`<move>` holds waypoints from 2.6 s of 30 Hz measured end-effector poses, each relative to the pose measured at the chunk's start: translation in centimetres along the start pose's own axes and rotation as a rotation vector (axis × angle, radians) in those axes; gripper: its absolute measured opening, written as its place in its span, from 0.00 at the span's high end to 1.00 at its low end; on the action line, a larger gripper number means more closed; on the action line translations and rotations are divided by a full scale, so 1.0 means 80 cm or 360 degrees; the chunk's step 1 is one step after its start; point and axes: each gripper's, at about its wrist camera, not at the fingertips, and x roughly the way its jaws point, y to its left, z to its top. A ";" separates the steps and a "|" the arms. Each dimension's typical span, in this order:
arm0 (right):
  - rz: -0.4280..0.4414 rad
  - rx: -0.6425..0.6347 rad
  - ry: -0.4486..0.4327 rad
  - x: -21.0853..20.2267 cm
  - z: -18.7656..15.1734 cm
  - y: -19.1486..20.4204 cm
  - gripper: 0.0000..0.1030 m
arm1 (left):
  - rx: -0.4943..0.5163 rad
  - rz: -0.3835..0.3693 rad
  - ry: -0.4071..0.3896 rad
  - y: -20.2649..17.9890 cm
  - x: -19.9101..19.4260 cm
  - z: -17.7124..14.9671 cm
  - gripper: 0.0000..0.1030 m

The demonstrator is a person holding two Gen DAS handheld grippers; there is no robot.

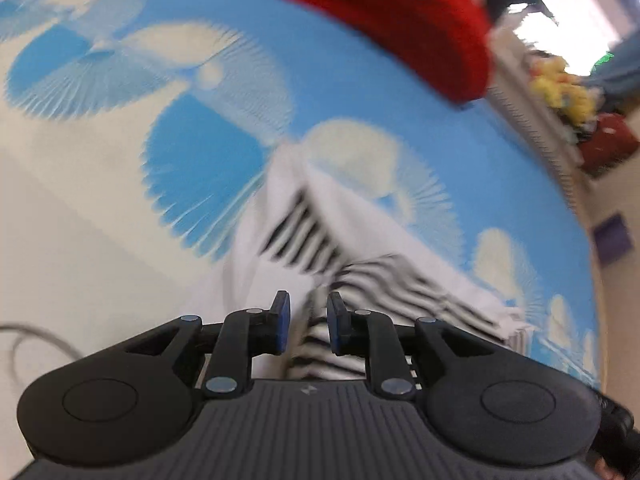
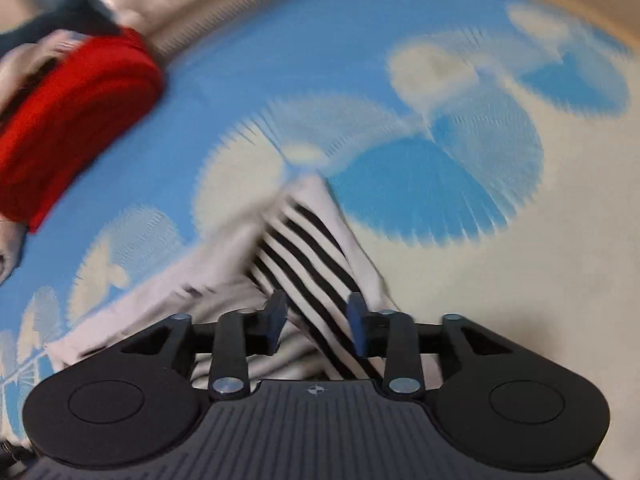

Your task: Fold small clothes

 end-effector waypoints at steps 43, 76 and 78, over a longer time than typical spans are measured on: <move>0.0193 -0.0390 -0.0113 -0.182 -0.071 0.022 0.52 | 0.0760 0.0095 -0.0255 -0.078 -0.163 -0.097 0.73; 0.0011 -0.0351 -0.0302 -0.328 -0.273 -0.158 0.51 | 0.0832 0.0095 -0.0202 0.115 -0.262 -0.343 0.64; -0.0006 -0.0422 -0.0306 -0.309 -0.284 -0.163 0.51 | 0.0766 0.0072 -0.0210 0.118 -0.261 -0.335 0.64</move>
